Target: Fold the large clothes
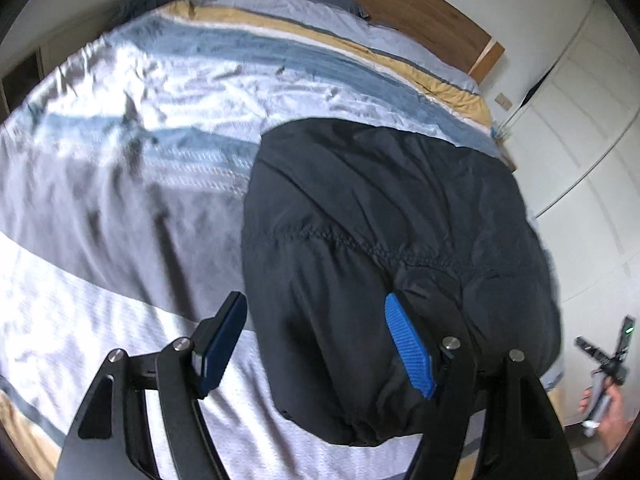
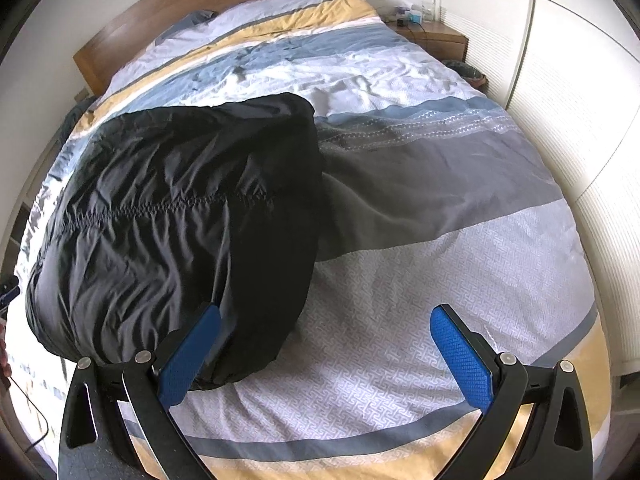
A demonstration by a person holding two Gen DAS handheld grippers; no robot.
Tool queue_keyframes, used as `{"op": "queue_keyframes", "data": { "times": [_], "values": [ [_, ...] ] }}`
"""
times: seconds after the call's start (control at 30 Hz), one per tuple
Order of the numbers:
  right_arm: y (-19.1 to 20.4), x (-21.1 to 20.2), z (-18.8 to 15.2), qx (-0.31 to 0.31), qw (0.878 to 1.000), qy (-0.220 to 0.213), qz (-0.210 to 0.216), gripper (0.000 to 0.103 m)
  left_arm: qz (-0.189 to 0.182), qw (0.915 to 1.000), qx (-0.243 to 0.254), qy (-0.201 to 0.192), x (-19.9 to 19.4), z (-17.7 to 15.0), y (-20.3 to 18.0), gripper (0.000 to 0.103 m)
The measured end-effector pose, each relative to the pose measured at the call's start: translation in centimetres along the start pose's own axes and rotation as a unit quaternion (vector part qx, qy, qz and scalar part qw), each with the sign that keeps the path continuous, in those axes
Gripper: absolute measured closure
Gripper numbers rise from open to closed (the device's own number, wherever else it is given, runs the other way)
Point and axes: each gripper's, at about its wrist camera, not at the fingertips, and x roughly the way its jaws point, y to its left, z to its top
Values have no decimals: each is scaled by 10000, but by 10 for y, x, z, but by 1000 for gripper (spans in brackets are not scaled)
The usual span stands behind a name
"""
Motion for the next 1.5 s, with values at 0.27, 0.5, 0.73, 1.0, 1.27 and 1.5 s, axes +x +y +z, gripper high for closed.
{"op": "queue_keyframes", "data": {
  "times": [0.27, 0.5, 0.73, 1.0, 1.27, 1.5],
  "values": [
    [-9, 20, 6, 526, 9937, 156, 977, 1, -928, 9905, -845, 560, 40, -7, 35, 32],
    [-10, 58, 9, 846, 9825, 732, 1492, 0, -1483, 9768, -1369, 723, 63, -6, 53, 26],
    [7, 112, 11, 929, 9612, 1398, 2190, 0, -2225, 9514, -1793, 1145, 102, -15, 59, 19],
    [22, 157, 13, 811, 9470, 1685, 2610, 0, -2656, 9351, -1954, 1296, 135, -26, 63, 7],
    [61, 187, 22, 904, 9092, 1923, 3580, 1, -2513, 9339, -1995, 1576, 157, -23, 51, 0],
    [62, 201, 16, 1032, 9048, 1903, 3666, 0, -2654, 9337, -1956, 1395, 159, -30, 49, 0]
  ]
}}
